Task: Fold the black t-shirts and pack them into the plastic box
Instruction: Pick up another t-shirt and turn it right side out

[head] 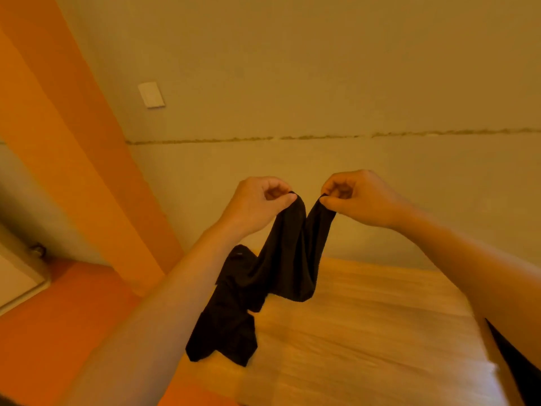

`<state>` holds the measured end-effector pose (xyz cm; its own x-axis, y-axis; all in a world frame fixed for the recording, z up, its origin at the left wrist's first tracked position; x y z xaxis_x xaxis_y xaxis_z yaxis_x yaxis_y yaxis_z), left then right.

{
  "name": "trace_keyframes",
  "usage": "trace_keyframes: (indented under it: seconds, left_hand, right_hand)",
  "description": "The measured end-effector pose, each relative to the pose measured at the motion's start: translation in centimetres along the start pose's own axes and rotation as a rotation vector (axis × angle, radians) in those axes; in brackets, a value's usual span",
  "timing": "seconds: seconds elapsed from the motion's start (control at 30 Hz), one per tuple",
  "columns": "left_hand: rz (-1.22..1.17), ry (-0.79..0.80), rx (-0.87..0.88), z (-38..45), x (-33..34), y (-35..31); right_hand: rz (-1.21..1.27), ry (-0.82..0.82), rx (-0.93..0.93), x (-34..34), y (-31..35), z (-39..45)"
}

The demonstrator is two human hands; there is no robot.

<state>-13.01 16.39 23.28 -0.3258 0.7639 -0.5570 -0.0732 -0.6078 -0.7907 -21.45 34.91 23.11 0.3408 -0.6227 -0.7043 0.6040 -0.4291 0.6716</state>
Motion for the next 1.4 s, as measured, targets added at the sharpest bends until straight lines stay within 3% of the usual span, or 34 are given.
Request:
trace_keyframes:
  seconds: [0.4, 0.6, 0.87, 1.13, 1.4]
  left_hand:
    - [0.108, -0.03, 0.228, 11.7, 5.1, -12.0]
    - [0.116, -0.088, 0.236, 17.5, 4.3, -15.2]
    - [0.11, -0.222, 0.103, 24.7, 1.0, -11.3]
    - [0.03, -0.344, -0.048, 29.8, -2.6, -4.6]
    - [0.004, -0.289, -0.034, 31.8, -4.7, -1.3]
  right_hand:
    - [-0.132, -0.161, -0.07, -15.8, -2.1, 3.0]
    - [-0.179, -0.265, -0.017, -22.3, -3.3, 5.9]
    - [-0.232, -0.34, 0.176, -28.0, -9.5, 9.5]
    - [-0.124, -0.461, 0.402, -32.5, -16.5, 9.6]
    - [-0.034, -0.495, 0.377, -32.9, -18.4, 10.5]
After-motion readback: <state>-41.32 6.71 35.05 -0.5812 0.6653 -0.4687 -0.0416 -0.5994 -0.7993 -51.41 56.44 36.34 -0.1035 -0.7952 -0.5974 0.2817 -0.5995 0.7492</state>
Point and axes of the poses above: each hand's wrist, its own z-axis towards the middle knuckle, its own x-axis out of the palm, y = z × x, the point moved 2 cm from there along z, towards the middle knuckle, and after that the axes turned 2 degrees about -z, right-handed, at the moved point
